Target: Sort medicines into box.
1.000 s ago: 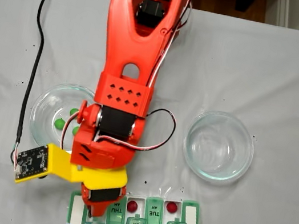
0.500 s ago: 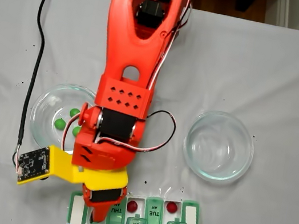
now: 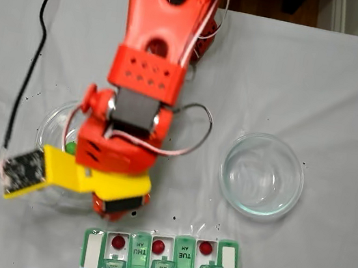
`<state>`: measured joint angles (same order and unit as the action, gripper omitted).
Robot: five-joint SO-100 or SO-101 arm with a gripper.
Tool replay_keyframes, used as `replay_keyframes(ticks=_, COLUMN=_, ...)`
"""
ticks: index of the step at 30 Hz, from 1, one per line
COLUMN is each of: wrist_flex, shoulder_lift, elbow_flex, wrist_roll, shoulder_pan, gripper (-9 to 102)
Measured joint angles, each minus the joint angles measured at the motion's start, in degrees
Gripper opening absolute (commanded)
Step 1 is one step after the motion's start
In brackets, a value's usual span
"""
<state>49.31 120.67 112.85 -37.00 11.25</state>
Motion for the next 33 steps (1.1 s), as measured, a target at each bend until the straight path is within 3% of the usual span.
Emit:
replay_keyframes(ticks=9, wrist_flex=15.3, shoulder_lift=3.5, elbow_flex=0.1, wrist_roll=-11.3, shoulder_pan=7.1, gripper=0)
replay_keyframes(ticks=19, wrist_flex=20.6, shoulder_lift=7.5, elbow_flex=3.9, wrist_roll=-24.4, shoulder_pan=13.5, gripper=3)
replay_keyframes(ticks=33, wrist_flex=25.2, shoulder_lift=-2.8, elbow_flex=-1.2, wrist_roll=-41.8, shoulder_pan=16.8, gripper=12)
